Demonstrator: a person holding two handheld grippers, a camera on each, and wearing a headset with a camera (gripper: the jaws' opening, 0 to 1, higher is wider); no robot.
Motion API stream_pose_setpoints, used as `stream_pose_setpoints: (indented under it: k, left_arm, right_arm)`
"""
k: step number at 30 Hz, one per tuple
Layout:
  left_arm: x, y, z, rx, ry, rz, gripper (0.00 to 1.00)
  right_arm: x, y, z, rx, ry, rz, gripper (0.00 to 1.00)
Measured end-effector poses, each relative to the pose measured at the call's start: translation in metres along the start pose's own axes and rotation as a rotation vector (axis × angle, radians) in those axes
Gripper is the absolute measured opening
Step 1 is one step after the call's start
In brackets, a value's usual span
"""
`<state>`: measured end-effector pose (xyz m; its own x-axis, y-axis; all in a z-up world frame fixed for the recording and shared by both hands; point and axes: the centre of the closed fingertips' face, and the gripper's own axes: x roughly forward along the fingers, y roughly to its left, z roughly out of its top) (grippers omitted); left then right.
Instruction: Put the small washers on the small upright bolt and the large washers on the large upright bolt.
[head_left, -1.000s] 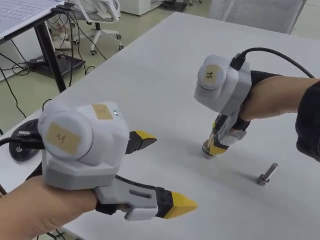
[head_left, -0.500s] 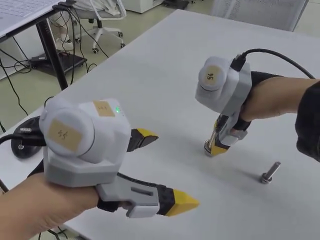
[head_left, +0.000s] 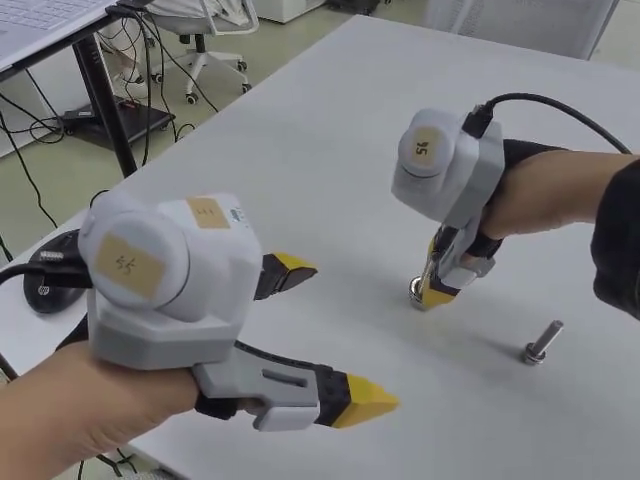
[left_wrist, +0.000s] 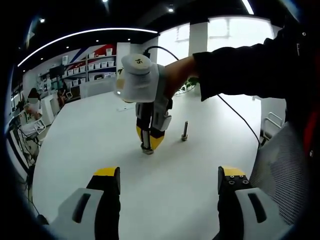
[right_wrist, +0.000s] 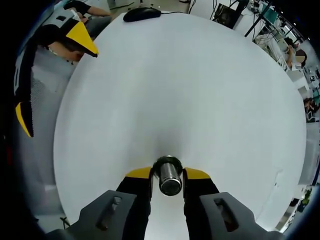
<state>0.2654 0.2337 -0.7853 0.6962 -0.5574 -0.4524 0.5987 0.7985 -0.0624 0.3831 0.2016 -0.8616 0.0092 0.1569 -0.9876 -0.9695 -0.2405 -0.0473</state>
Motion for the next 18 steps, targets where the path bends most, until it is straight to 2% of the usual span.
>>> stream_pose_setpoints:
  k: [14,18]
  left_arm:
    - [0.0006,-0.0009,-0.0007,0.001,0.004,-0.005,0.8]
    - [0.0007,-0.0013,-0.0003,0.002,0.002,-0.007,0.8]
  right_arm:
    - [-0.0025,0.0032,-0.0022,0.004,-0.007,0.013,0.34]
    - [-0.0027,-0.0011,-0.0027,0.006,-0.008,0.009,0.36]
